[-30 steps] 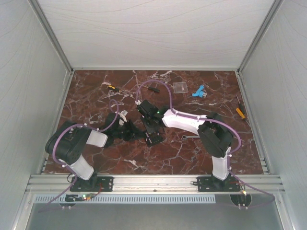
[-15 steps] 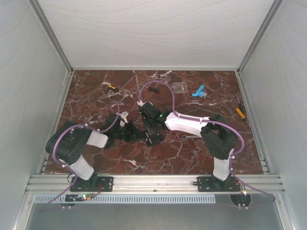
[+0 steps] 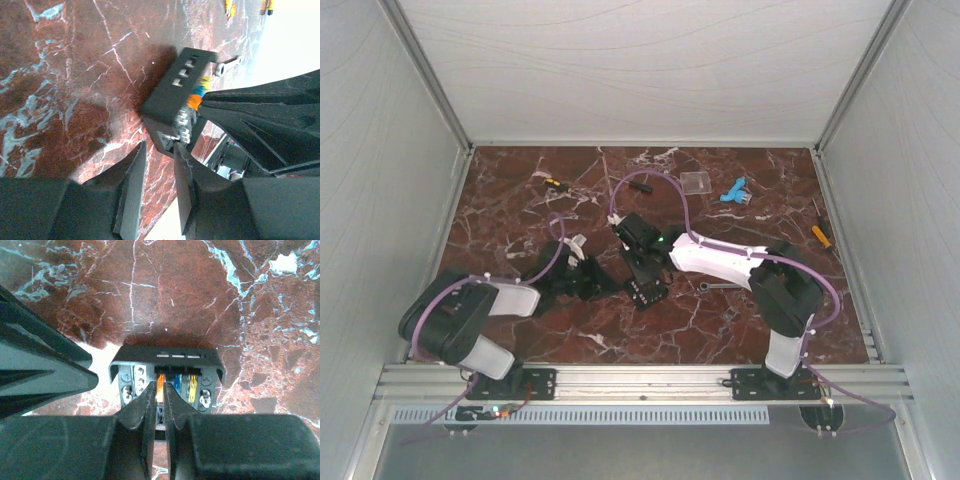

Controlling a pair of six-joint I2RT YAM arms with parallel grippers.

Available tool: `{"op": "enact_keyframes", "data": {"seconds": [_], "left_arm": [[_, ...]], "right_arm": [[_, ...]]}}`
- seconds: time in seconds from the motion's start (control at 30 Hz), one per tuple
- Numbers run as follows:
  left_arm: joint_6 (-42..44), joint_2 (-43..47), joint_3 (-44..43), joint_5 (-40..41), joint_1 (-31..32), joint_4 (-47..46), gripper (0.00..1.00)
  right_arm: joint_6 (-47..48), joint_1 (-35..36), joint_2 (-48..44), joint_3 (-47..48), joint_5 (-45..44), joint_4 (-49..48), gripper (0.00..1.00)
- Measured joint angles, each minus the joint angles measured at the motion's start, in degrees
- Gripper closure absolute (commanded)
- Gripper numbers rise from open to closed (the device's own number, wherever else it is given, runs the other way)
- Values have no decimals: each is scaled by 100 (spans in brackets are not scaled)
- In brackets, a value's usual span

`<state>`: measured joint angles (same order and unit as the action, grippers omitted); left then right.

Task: Snap on the fuse box
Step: Install the fuse at the fuse box base.

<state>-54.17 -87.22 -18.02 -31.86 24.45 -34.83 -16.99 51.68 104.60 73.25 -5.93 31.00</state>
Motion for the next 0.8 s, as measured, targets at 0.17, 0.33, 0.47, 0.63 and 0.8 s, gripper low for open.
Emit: {"op": "enact_keyframes", "data": {"seconds": [0.17,0.33,0.47,0.63,0.8], "left_arm": [[201,393,-46,192,-2,376,64],[479,391,-278,258,-57,610,61],[675,153,-549,146,-184,621,61],[809,-262,-835,-120,-249,470,62],[841,-540,-940,-422,-243,306,63]], "right_arm": [[116,0,-164,94,114,94,79],[140,-28,-212,107,199,98,74],[160,-83,-212,107,260,131,75],[170,-125,-212,107,304,188,82],[166,-151,-125,140,319,326,86]]}}
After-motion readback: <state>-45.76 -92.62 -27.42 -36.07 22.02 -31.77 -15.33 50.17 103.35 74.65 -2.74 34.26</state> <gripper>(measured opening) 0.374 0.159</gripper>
